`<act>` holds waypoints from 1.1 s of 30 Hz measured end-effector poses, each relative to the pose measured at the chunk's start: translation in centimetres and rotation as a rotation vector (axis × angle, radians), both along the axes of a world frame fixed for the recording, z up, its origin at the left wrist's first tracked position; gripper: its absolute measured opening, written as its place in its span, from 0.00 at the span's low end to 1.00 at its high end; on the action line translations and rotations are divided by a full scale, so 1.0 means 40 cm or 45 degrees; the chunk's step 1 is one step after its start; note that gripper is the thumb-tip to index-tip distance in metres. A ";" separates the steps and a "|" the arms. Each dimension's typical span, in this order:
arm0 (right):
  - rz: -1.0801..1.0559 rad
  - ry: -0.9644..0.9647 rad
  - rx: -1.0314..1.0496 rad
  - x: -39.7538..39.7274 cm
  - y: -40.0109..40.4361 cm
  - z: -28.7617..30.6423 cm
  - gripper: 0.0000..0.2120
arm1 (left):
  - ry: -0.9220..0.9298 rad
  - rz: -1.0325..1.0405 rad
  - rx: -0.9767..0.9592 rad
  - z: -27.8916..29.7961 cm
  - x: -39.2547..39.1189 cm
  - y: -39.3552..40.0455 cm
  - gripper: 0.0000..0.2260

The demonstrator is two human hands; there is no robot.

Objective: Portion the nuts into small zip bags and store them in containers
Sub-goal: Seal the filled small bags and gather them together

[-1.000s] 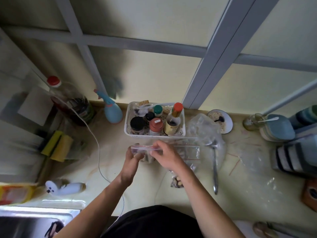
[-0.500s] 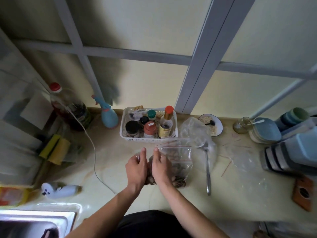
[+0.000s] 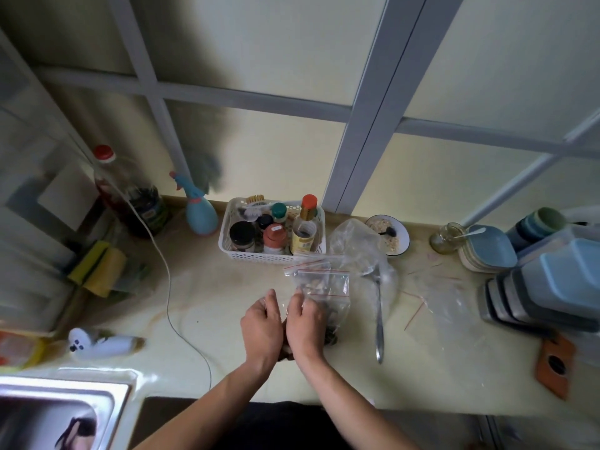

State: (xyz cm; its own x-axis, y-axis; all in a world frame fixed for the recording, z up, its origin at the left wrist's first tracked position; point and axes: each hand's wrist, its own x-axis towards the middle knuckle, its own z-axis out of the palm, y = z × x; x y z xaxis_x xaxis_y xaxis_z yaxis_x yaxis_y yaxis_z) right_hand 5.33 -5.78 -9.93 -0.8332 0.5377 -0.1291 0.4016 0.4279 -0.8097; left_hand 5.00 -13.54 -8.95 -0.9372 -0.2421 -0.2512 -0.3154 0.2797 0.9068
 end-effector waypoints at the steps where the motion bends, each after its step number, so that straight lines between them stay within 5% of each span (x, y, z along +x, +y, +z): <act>1: -0.012 -0.031 -0.157 0.005 0.009 -0.005 0.22 | -0.041 -0.011 0.020 -0.002 0.006 -0.001 0.24; 6: -0.096 -0.075 -0.772 0.041 0.070 -0.026 0.04 | -0.245 -0.088 0.300 -0.022 0.044 -0.009 0.13; 16: -0.043 -0.075 -1.056 0.135 0.131 -0.049 0.08 | -0.336 -0.007 0.511 -0.070 0.081 -0.006 0.18; 23: -0.076 -0.109 -0.737 0.161 0.150 -0.072 0.10 | -0.423 -0.090 0.574 -0.082 0.104 0.009 0.15; 27: 0.121 -0.156 -0.512 0.169 0.177 -0.056 0.12 | -0.500 -0.278 0.594 -0.058 0.100 -0.008 0.10; 33: 0.306 -0.199 -0.350 0.161 0.165 -0.056 0.09 | -0.460 -0.508 0.321 -0.070 0.094 -0.006 0.08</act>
State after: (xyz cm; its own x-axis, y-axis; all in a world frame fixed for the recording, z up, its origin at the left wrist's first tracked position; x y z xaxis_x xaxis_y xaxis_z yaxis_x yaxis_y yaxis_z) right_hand 11.75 0.83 -12.17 -0.8901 0.2575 -0.3760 0.4436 0.3007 -0.8443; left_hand 8.77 -13.80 -11.74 -0.7879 0.2195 -0.5753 -0.5312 0.2302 0.8154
